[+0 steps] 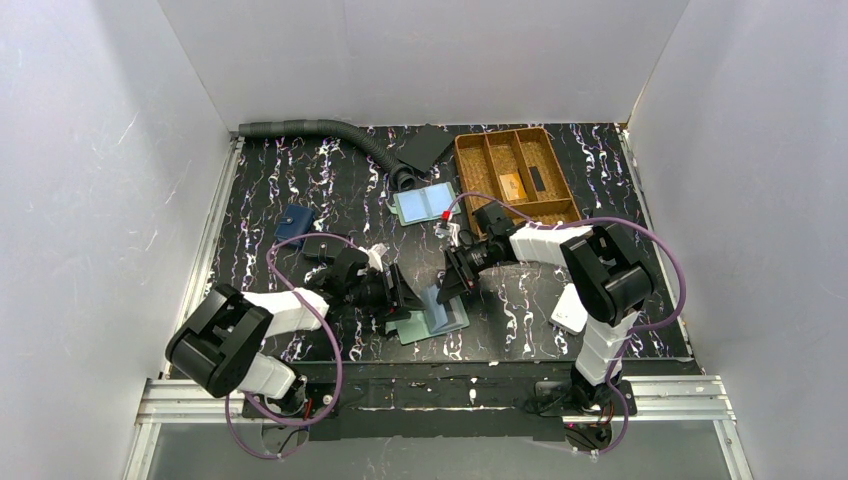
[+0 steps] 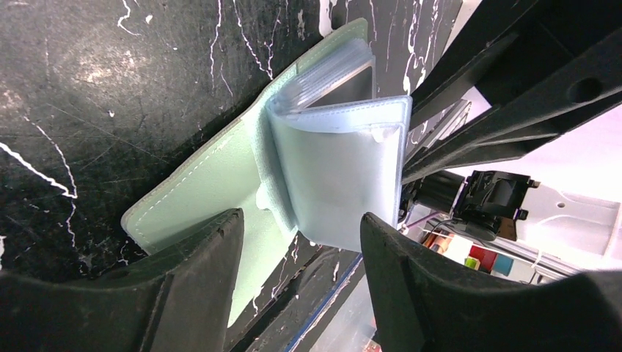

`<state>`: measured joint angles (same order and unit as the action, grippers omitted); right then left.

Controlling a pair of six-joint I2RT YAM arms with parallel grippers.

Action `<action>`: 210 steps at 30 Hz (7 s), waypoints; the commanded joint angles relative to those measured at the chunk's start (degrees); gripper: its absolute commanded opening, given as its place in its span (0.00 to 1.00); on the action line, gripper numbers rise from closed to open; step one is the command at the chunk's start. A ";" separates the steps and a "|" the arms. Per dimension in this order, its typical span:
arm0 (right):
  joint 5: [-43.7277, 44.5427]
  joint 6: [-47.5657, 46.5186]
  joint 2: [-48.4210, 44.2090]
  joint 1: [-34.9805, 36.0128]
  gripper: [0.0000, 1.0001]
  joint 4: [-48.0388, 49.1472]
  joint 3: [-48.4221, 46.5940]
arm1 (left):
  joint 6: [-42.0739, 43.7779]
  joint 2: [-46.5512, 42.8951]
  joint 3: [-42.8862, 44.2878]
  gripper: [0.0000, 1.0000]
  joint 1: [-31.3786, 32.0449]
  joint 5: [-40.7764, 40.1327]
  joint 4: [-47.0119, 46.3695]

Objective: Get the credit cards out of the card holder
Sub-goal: Remove the credit card from the card holder.

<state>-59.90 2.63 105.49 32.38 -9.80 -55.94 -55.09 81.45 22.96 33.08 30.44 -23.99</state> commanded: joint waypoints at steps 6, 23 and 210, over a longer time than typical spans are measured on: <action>4.11 -1.44 0.60 1.72 0.13 -2.35 -3.22 | -1.13 -6.29 -1.11 0.67 -1.07 -0.05 0.11; 17.02 -2.34 -9.33 2.25 0.01 -0.98 -1.89 | -2.87 -15.68 -2.18 0.98 -3.45 -2.17 1.19; 16.25 -18.76 -11.81 5.29 0.43 -10.85 -3.21 | -16.46 8.16 -5.56 0.45 -3.46 -0.82 -18.02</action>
<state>-43.55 -14.72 96.01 36.95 -19.88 -57.25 -72.25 88.86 18.44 30.04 30.04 -45.01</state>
